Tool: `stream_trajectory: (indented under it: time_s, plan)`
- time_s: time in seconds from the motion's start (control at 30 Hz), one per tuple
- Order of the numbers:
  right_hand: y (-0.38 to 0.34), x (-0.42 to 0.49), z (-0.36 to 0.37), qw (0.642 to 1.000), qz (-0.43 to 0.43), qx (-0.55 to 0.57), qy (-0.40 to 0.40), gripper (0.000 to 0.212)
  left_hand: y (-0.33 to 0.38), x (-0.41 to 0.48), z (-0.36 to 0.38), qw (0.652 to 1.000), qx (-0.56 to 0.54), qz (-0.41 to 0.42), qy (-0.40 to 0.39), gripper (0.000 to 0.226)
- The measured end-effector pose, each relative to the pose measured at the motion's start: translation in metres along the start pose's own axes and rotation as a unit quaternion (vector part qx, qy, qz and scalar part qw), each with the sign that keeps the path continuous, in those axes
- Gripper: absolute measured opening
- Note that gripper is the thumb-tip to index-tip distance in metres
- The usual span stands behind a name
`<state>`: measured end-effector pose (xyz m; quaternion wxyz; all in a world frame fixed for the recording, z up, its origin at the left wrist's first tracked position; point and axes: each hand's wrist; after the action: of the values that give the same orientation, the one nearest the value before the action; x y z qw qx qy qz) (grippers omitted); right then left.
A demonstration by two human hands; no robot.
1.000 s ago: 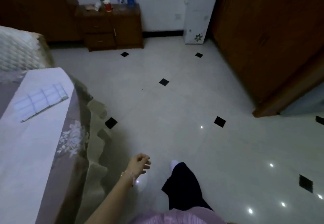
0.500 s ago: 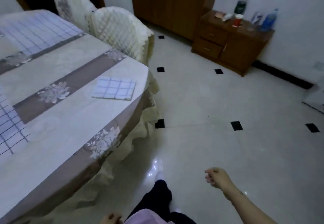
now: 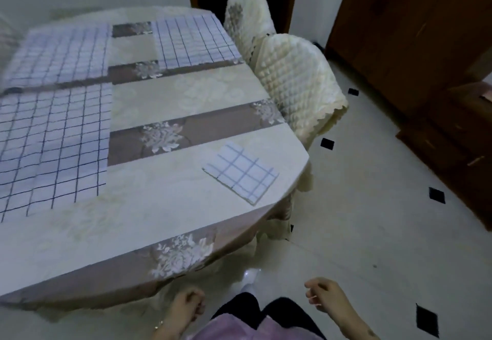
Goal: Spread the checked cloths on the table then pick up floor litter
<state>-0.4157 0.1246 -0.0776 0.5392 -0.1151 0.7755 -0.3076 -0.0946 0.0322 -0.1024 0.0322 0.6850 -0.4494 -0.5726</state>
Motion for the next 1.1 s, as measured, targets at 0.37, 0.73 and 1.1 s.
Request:
stream_trajectory:
  time_s: [0.37,0.73,1.1]
  plan:
    - [-0.215,0.046,0.008,0.941,-0.304,-0.084,-0.125,0.018,0.137,-0.028,0.029,0.945,0.089,0.213,0.231,0.019]
    - [-0.288,0.112,0.068,0.850,-0.363,-0.356,-0.139,0.049,0.156,0.004,0.024,0.883,0.383,0.065,0.264,0.094]
    - [-0.286,0.117,0.063,0.905,-0.307,-0.205,-0.210,0.020,0.152,0.006,0.029,0.891,0.354,0.056,0.281,0.093]
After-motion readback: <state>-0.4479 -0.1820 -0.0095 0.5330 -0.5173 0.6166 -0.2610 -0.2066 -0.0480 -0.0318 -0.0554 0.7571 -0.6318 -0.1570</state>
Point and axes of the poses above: each hand's wrist, its own x-axis towards the middle knuckle, its own z-axis out of the palm, y = z × x, and after that the axes turned 9 degrees about x, right-handed
